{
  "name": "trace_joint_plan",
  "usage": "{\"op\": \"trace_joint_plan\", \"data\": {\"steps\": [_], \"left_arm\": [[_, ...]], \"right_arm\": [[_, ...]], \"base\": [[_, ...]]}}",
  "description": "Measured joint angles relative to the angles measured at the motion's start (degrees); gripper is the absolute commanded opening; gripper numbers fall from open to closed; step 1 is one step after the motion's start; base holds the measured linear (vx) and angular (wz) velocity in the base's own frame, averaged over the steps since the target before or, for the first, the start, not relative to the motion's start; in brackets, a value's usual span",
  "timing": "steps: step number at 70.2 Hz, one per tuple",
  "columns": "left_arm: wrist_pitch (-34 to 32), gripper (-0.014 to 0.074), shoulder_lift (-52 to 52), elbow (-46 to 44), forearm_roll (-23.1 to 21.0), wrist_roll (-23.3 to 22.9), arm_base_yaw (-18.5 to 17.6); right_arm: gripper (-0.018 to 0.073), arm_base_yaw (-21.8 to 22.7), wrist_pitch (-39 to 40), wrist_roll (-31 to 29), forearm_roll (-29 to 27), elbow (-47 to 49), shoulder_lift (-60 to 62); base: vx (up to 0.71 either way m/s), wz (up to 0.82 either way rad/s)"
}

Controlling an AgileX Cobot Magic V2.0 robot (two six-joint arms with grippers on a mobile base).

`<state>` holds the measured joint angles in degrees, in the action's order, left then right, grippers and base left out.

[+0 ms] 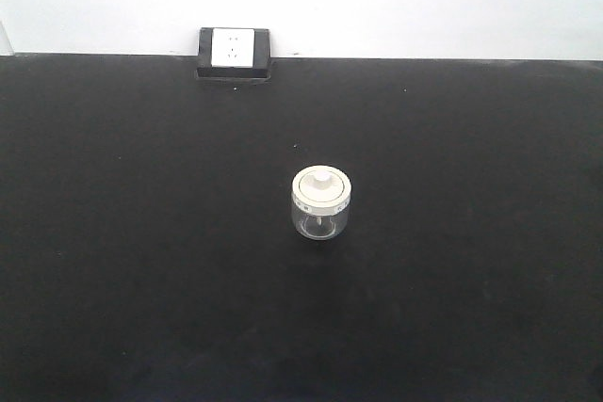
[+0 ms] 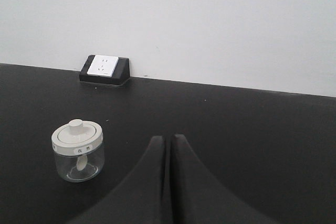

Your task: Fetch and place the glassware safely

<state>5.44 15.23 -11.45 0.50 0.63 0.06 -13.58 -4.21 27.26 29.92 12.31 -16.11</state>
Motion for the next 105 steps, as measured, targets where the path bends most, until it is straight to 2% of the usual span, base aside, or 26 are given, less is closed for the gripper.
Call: {"op": "trace_joint_plan", "data": {"steps": [10,28,49,70,105], "left_arm": [[0.8,-0.0007,0.0,0.0,0.0,0.0,0.0],[7.6,-0.0007,-2.0,1.5,0.0,0.0,0.0],[7.6,-0.0007,-15.0,12.0,0.0,0.0,0.0],[4.9,-0.0007,-15.9,13.0,0.0,0.0,0.0],[4.9,-0.0007,-15.9,13.0,0.0,0.0,0.0]], "right_arm": [[-0.0004,0.0,0.0,0.0,0.0,0.0,0.0],[-0.0004,0.0,-0.1,0.0,0.0,0.0,0.0],[-0.0004,0.0,-0.1,0.0,0.0,0.0,0.0],[-0.0004,0.0,-0.1,0.0,0.0,-0.1,0.0],[-0.0004,0.0,-0.1,0.0,0.0,-0.1,0.0]], "base": [[0.0,0.0],[0.0,0.0],[0.0,0.0],[0.0,0.0],[0.0,0.0]]}}
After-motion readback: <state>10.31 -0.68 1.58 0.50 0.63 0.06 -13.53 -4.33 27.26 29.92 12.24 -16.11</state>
